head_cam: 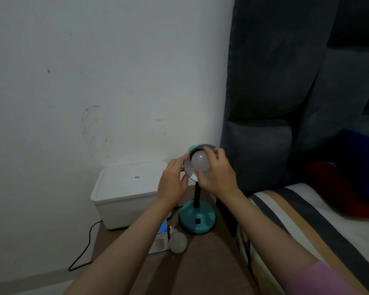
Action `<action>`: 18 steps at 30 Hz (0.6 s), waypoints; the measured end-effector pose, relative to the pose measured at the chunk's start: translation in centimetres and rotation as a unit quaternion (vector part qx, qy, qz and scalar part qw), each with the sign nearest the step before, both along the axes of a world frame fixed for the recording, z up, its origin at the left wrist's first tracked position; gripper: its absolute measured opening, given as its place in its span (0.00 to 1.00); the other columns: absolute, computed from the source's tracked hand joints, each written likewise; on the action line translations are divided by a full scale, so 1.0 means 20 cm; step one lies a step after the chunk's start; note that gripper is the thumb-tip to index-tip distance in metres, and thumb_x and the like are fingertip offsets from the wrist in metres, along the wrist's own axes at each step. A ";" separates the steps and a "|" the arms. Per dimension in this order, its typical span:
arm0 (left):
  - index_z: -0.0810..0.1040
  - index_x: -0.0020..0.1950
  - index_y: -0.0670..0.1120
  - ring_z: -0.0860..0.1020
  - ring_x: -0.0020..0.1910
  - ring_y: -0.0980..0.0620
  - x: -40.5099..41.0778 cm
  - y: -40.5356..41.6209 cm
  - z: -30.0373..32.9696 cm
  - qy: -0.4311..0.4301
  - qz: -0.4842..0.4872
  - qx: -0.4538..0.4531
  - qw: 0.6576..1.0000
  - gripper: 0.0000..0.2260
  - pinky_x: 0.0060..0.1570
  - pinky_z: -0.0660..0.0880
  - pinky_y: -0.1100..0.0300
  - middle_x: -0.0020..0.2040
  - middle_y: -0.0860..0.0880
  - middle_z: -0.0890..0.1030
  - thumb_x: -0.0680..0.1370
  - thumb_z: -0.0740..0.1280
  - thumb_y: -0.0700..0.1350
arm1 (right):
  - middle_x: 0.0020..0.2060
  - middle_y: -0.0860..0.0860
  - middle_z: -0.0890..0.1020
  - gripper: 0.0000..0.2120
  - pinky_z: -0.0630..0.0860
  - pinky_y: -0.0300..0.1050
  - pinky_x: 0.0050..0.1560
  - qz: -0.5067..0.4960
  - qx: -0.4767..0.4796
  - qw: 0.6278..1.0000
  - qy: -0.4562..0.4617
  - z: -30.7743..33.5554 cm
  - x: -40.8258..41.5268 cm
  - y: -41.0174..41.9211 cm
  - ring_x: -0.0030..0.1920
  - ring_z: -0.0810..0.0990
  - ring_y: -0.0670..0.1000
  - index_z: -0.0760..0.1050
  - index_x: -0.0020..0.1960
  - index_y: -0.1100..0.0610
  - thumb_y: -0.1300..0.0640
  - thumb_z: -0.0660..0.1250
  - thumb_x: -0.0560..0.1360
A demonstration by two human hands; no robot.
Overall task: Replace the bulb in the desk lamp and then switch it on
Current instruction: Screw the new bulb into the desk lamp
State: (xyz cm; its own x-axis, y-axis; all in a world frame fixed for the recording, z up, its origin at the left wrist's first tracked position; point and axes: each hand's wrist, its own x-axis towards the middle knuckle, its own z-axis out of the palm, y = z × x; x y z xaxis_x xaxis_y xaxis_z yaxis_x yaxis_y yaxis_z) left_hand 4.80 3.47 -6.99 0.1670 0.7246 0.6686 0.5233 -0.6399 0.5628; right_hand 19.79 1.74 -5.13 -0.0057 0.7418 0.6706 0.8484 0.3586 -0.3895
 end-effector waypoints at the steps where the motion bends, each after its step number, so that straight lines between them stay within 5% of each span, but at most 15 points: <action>1: 0.68 0.68 0.48 0.75 0.51 0.59 0.00 0.00 0.00 0.002 0.001 -0.001 1.000 0.26 0.53 0.77 0.60 0.56 0.47 0.76 0.72 0.67 0.33 | 0.59 0.58 0.71 0.29 0.79 0.50 0.46 0.008 0.001 1.000 -0.012 0.00 0.00 0.00 0.58 0.74 0.58 0.68 0.67 0.56 0.57 0.70 0.67; 14: 0.68 0.68 0.48 0.74 0.50 0.60 0.00 0.00 0.00 0.004 -0.001 0.005 1.000 0.27 0.53 0.75 0.63 0.57 0.47 0.76 0.72 0.67 0.33 | 0.52 0.61 0.75 0.26 0.75 0.48 0.41 -0.023 -0.024 0.999 0.026 0.00 0.00 0.01 0.49 0.78 0.61 0.70 0.61 0.64 0.48 0.70 0.72; 18: 0.68 0.68 0.48 0.75 0.50 0.58 0.00 0.00 0.00 -0.001 -0.004 0.005 1.000 0.26 0.53 0.75 0.63 0.57 0.46 0.76 0.72 0.67 0.33 | 0.58 0.58 0.71 0.29 0.79 0.51 0.41 -0.017 -0.008 1.000 -0.014 -0.01 0.02 -0.02 0.56 0.73 0.59 0.68 0.66 0.58 0.50 0.72 0.69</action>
State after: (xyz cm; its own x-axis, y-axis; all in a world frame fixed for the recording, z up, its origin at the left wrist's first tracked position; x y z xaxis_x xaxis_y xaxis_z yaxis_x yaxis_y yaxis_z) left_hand 4.80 3.42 -7.01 0.1709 0.7160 0.6768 0.5178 -0.6497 0.5566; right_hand 20.29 1.37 -5.28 0.0005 0.7527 0.6583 0.8705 0.3238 -0.3708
